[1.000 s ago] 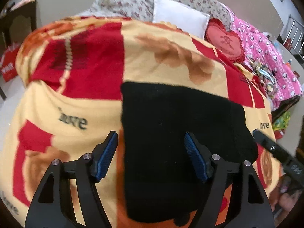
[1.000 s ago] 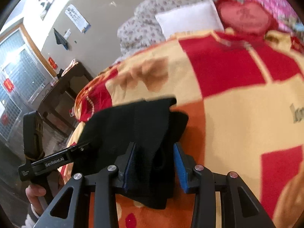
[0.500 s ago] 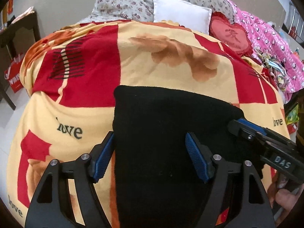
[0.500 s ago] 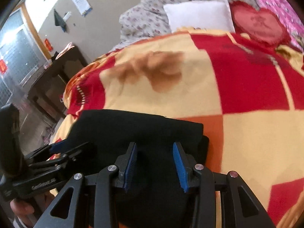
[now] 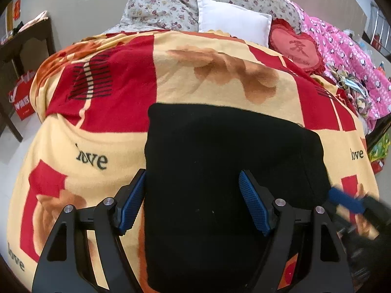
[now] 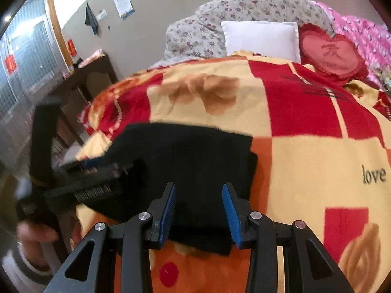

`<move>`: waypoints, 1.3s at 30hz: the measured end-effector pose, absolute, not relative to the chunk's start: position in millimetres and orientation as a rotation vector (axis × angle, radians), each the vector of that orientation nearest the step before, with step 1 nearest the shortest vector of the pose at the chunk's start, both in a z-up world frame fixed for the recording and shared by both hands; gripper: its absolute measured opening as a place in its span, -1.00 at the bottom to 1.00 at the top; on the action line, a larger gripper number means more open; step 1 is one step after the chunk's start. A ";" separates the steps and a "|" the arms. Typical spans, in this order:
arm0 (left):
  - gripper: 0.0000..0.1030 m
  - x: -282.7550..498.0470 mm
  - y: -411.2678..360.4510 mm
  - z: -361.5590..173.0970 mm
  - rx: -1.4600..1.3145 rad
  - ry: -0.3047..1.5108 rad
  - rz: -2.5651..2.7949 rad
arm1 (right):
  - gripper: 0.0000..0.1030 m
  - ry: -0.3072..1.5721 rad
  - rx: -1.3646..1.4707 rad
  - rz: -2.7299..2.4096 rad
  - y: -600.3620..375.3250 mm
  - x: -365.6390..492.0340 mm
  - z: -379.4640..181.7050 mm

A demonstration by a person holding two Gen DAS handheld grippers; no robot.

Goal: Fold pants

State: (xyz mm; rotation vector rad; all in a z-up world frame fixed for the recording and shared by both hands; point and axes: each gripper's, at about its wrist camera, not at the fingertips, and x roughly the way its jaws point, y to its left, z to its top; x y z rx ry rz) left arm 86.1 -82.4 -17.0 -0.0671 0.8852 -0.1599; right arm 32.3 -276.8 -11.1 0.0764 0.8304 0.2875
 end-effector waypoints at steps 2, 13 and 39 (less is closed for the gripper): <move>0.49 82.5 -82.7 -17.6 -0.074 0.880 -0.159 | -0.25 0.821 0.028 0.278 -271.3 26.9 -21.4; 0.49 54.0 -80.3 -8.7 -0.044 0.855 -0.134 | -0.25 0.756 0.117 0.250 -284.8 15.4 8.8; 0.49 -12.2 -72.8 10.5 0.013 0.734 -0.041 | -0.15 0.741 0.130 0.273 -268.9 -10.8 28.3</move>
